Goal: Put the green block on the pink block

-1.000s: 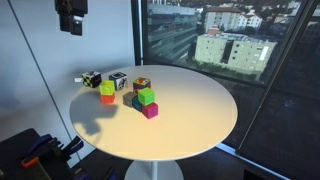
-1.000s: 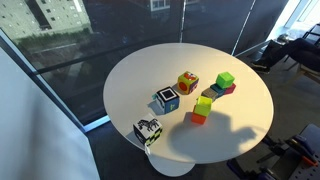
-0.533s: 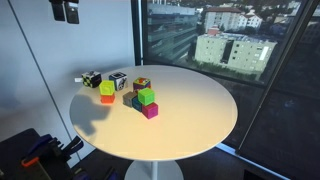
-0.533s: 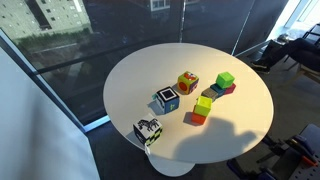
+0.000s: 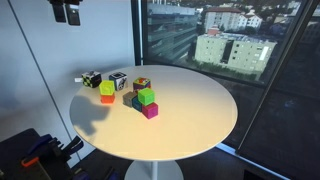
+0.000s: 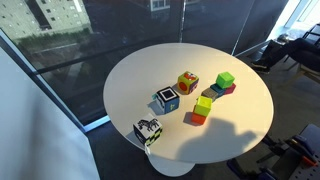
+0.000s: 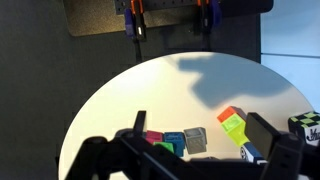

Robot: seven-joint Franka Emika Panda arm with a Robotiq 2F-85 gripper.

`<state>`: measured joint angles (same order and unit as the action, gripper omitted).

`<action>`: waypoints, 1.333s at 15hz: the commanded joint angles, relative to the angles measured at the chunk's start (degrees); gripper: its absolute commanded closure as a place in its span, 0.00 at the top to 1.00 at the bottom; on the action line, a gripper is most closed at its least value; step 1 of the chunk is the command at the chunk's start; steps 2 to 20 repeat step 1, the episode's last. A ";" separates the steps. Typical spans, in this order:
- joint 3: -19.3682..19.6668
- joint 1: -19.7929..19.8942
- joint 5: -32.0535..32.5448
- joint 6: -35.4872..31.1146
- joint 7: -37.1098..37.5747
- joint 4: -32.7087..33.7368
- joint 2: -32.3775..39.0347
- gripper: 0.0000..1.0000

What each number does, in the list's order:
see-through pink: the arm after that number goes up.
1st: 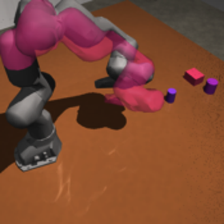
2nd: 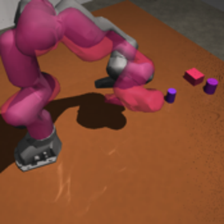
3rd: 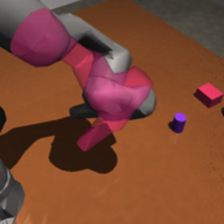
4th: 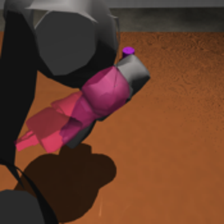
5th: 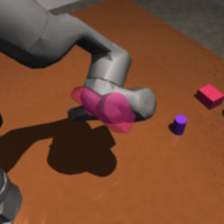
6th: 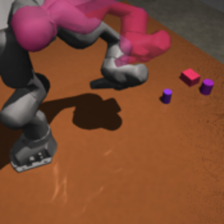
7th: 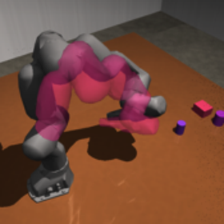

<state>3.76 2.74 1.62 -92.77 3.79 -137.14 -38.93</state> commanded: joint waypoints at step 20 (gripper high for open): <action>-0.44 0.61 -0.26 0.13 -0.32 0.14 0.08 1.00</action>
